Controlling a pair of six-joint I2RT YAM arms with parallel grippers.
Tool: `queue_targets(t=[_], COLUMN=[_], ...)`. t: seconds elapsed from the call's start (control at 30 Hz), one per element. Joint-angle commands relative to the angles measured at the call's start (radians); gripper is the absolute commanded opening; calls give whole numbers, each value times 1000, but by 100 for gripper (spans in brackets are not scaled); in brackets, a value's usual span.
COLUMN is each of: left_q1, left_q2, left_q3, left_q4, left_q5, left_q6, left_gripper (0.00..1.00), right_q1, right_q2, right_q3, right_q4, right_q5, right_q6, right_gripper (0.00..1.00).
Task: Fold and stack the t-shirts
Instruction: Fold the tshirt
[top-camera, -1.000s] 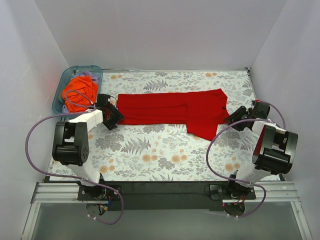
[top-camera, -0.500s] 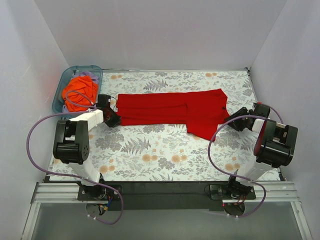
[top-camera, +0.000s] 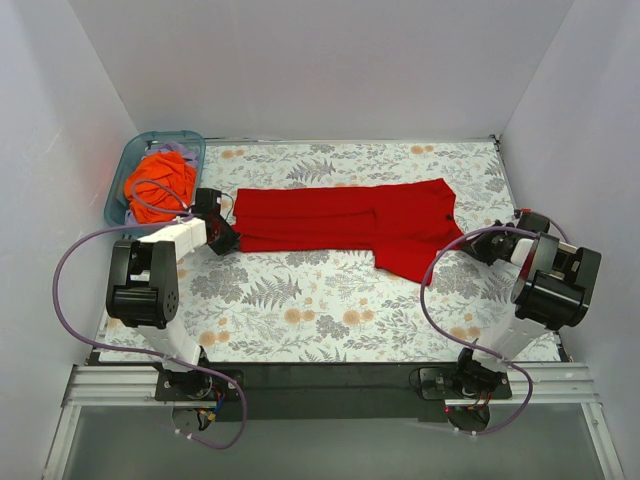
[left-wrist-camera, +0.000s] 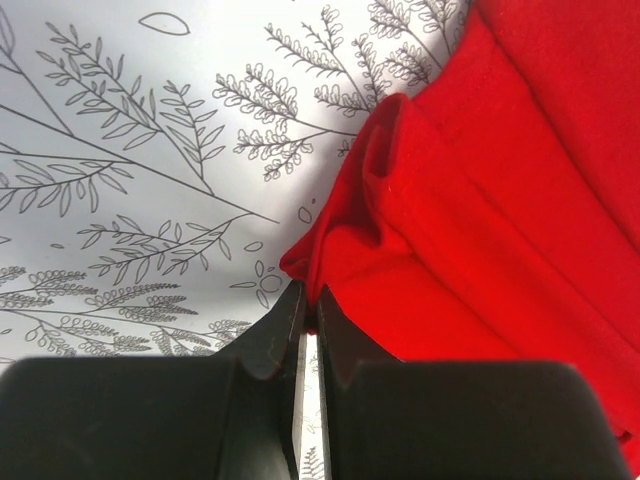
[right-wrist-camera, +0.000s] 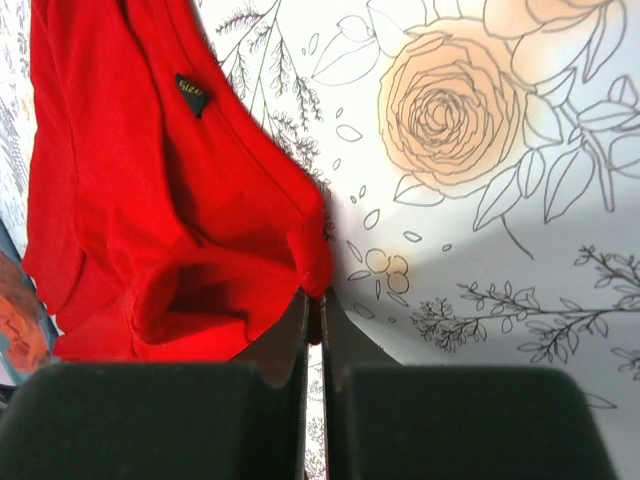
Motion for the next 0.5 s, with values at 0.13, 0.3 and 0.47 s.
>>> queue_targets(t=[0.13,0.3,0.47], left_q1=[20,24,29], left_q2=[-13,-120,-298], left_q3=[25,-62,-223], left_q4=[-180,-268,-299], left_q5=[-97,-114,-98], left_q6=[60,68,54], left_gripper=[0,0,0], right_q1=[-17,-17,-17], right_q2=[9,-93,-198], right_q3=[79,23,-52], right_q4=[-108,-280,-368], right_q5=[-6,53,101], right_q6=[-102,-154,-198], right_gripper=[1,1,1])
